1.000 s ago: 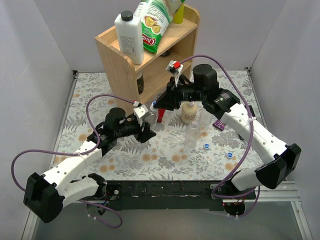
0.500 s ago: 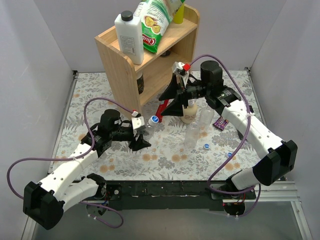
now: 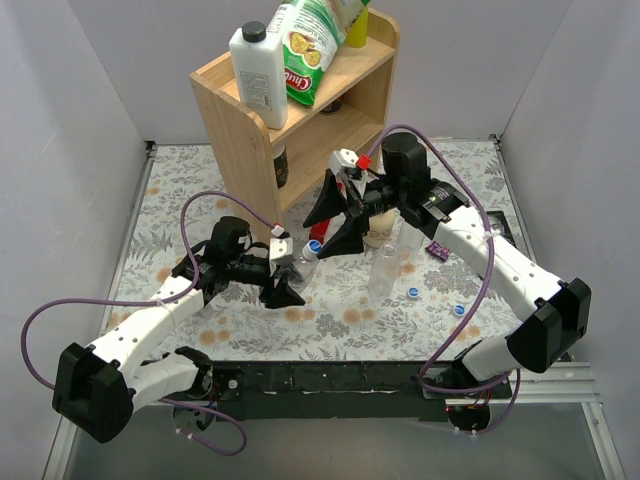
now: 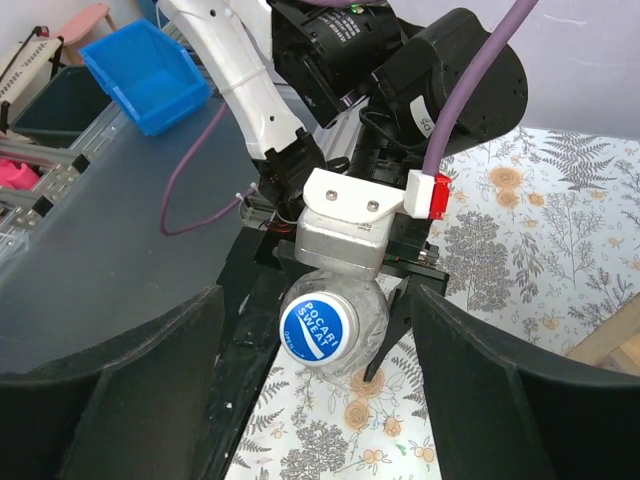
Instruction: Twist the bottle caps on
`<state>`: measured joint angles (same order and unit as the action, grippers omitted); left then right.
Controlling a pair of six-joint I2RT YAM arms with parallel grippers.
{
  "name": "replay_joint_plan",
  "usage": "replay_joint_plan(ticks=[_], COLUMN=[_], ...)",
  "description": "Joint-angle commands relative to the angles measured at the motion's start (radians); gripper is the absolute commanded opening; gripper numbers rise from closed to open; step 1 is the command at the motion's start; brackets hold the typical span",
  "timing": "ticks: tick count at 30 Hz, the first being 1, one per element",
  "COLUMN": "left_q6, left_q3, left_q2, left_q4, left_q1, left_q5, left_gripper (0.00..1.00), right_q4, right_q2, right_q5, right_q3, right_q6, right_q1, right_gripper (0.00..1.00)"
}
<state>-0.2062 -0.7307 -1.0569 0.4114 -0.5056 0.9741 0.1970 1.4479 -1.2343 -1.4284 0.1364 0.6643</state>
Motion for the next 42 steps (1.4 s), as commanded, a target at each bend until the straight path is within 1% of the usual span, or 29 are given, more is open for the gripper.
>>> replay_joint_plan(ticks=[1,5,12,15,16,18,20,21,22,23,24,25,26,27,28,29,30,33,37,38,40,41,42], left_q6=[-0.015,-0.021,-0.094,-0.117,-0.119,-0.122,-0.127,-0.133,-0.171,-0.206,-0.250,-0.293,-0.387,-0.433,-0.473,-0.534,-0.561,-0.604,-0.579,-0.567,-0.547,-0.533,-0.506], left_q3=[-0.036,-0.038,-0.027,-0.016,-0.015,-0.013,-0.012,-0.013,-0.012,-0.010,-0.004,-0.003,0.002,0.010,0.011,0.011,0.013,0.022,0.037,0.039,0.042,0.045,0.047], left_q2=[0.018,0.020,0.015,0.018,0.018,0.017,0.014,0.014,0.011,0.009,0.011,0.014,0.020,0.026,0.029,0.031,0.028,0.021,0.032,0.034,0.038,0.043,0.044], left_q4=[-0.039,-0.045,-0.109,-0.140,-0.143,-0.146,-0.151,-0.164,-0.177,-0.225,-0.255,-0.284,-0.313,-0.359,-0.374,-0.385,-0.388,-0.385,-0.376,-0.364,-0.352,-0.333,-0.323], left_q1=[0.004,0.003,0.004,0.006,0.004,0.004,0.006,0.006,0.006,0.004,0.004,0.004,0.003,0.004,0.004,0.003,0.003,0.004,0.003,0.004,0.004,0.004,0.006], left_q5=[0.037,0.032,0.023,0.020,0.021,0.020,0.017,0.003,-0.021,-0.049,-0.089,-0.194,-0.246,-0.309,-0.383,-0.414,-0.431,-0.446,-0.469,-0.466,-0.456,-0.433,-0.427], left_gripper=[0.00,0.00,0.00,0.00,0.00,0.00,0.00,0.00,0.00,0.00,0.00,0.00,0.00,0.00,0.00,0.00,0.00,0.00,0.00,0.02,0.26,0.32,0.43], right_q4=[0.005,-0.014,-0.079,-0.087,-0.093,-0.119,-0.134,-0.140,-0.139,-0.133,-0.102,-0.081,-0.064,-0.042,-0.006,0.007,0.018,0.033,0.024,0.027,0.027,0.022,0.016], right_q2=[-0.020,-0.017,-0.021,-0.023,-0.021,-0.020,-0.020,-0.021,-0.020,-0.021,-0.020,-0.020,-0.020,-0.015,-0.012,-0.009,-0.006,0.005,0.011,0.014,0.016,0.009,0.009], right_q5=[-0.013,0.013,0.010,0.010,0.010,0.024,0.038,0.079,0.114,0.146,0.236,0.299,0.355,0.446,0.493,0.530,0.576,0.593,0.578,0.576,0.546,0.533,0.494], right_q3=[0.000,0.009,0.039,0.043,0.045,0.049,0.057,0.063,0.066,0.068,0.063,0.062,0.059,0.054,0.045,0.042,0.039,0.026,0.016,0.011,0.006,0.006,0.008], right_q6=[0.049,0.046,-0.009,-0.014,-0.020,-0.046,-0.069,-0.076,-0.084,-0.089,-0.093,-0.093,-0.103,-0.113,-0.121,-0.129,-0.130,-0.129,-0.117,-0.109,-0.087,-0.069,-0.061], right_q1=[0.004,0.004,0.004,0.004,0.003,0.004,0.004,0.004,0.009,0.011,0.012,0.020,0.026,0.027,0.032,0.035,0.038,0.047,0.054,0.054,0.052,0.052,0.052], right_gripper=[0.77,0.67,0.63,0.59,0.54,0.48,0.39,0.34,0.24,0.17,0.11,0.02,0.01,0.01,0.01,0.01,0.01,0.01,0.01,0.01,0.01,0.01,0.01])
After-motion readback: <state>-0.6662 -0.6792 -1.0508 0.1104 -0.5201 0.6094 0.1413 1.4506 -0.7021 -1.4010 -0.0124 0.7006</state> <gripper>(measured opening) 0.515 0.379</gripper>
